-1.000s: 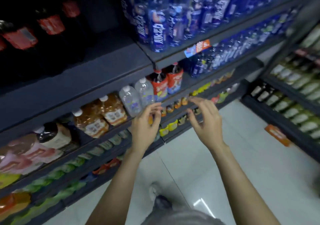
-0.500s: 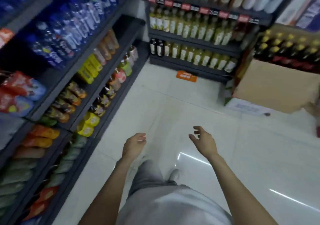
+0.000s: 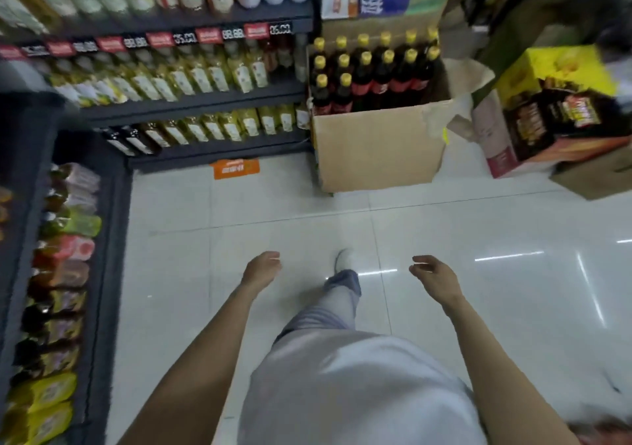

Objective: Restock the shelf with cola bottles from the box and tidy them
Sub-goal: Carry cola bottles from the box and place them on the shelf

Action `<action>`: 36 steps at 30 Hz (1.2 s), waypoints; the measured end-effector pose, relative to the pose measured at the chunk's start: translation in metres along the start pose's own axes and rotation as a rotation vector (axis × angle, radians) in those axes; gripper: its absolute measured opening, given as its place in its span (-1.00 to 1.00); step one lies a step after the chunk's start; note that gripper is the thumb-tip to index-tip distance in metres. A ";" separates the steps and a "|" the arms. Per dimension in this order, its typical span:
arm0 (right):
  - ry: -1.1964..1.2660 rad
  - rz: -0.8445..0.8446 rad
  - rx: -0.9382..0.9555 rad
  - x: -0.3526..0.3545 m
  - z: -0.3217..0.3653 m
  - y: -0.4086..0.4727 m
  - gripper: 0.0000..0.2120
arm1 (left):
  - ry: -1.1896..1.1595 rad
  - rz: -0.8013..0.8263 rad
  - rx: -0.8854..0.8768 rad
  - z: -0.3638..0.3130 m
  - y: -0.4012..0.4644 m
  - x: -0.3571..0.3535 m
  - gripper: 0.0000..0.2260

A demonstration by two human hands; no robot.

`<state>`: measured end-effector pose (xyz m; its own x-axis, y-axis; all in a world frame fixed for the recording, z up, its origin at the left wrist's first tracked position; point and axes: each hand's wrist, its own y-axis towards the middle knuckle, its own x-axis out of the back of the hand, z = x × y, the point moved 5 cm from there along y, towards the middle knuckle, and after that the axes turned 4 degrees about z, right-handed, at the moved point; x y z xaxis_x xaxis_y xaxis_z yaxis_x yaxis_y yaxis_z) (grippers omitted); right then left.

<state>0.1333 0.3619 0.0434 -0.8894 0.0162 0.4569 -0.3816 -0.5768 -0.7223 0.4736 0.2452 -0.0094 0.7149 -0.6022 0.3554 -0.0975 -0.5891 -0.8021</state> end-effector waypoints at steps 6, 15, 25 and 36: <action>-0.196 -0.056 -0.011 0.111 0.059 0.078 -0.74 | 0.159 0.007 -0.062 -0.140 0.071 -0.011 -0.73; -0.312 -0.036 0.086 0.159 0.166 0.213 -0.75 | 0.283 -0.098 -0.228 -0.285 0.136 -0.021 -0.70; -0.282 -0.038 0.368 0.175 0.277 0.374 -0.66 | -0.127 -0.305 -0.095 -0.369 0.209 -0.025 -0.76; -0.442 -0.329 0.487 0.223 0.302 0.459 -0.51 | -0.186 -0.177 -0.257 -0.510 0.310 -0.111 -0.51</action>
<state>-0.1643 -0.1464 -0.0295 -0.5248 -0.0206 0.8510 -0.3646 -0.8979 -0.2466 0.0103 -0.1452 -0.0528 0.8479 -0.3841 0.3655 -0.1146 -0.8059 -0.5809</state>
